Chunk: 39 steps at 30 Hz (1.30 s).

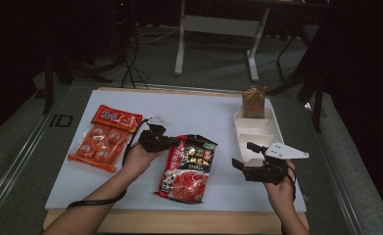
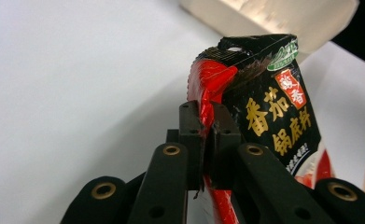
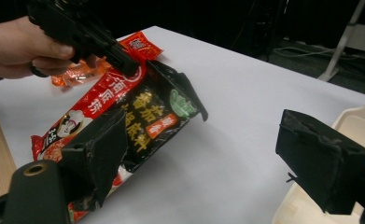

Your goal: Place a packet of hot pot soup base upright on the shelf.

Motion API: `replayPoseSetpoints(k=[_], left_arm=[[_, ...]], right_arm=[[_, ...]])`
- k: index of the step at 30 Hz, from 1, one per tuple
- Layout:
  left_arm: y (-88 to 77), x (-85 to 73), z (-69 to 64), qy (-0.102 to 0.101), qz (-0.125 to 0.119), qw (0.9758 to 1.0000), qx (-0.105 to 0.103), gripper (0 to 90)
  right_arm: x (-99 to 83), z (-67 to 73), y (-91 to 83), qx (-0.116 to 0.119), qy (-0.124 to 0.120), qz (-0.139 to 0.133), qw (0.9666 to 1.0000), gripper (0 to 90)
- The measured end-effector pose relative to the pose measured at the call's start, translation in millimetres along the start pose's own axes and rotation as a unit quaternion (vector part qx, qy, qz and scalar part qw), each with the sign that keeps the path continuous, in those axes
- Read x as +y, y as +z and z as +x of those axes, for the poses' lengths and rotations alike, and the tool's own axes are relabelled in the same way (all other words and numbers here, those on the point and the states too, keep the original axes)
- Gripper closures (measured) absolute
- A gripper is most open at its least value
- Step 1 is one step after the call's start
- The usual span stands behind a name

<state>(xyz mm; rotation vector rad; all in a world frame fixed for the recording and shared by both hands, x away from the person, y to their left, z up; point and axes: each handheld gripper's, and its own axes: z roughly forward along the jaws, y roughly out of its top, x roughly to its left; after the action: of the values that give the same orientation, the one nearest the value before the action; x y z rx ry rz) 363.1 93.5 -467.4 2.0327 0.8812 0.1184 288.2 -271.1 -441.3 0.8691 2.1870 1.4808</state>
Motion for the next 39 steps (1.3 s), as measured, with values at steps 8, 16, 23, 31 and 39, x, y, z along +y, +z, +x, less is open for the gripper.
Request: replayPoseSetpoints(k=[8,16,23,31,39], left_arm=[[-13.5,1.6,-11.2,0.009,-0.023,0.9994,-0.026,86.7],[-27.3,3.6,-28.5,0.037,-0.049,0.9977,-0.03,86.8],[-44.2,9.8,-41.6,0.066,-0.085,0.9934,-0.038,86.9],[-52.3,18.0,-32.8,0.054,-0.123,0.9895,-0.052,86.8],[-48.2,28.1,-28.1,0.041,-0.161,0.9824,-0.085,86.7]], right_arm=[[4.5,2.1,-3.8,0.0,0.011,-0.001,0.9999,15.6],[8.5,11.8,-2.3,0.004,-0.001,0.002,1.0,10.0],[14.8,19.9,-3.9,0.017,-0.007,-0.006,0.9998,10.0],[23.5,20.2,-1.4,0.017,0.0,0.003,0.9998,12.2],[30.7,18.0,4.8,0.037,0.013,0.005,0.9992,17.7]])
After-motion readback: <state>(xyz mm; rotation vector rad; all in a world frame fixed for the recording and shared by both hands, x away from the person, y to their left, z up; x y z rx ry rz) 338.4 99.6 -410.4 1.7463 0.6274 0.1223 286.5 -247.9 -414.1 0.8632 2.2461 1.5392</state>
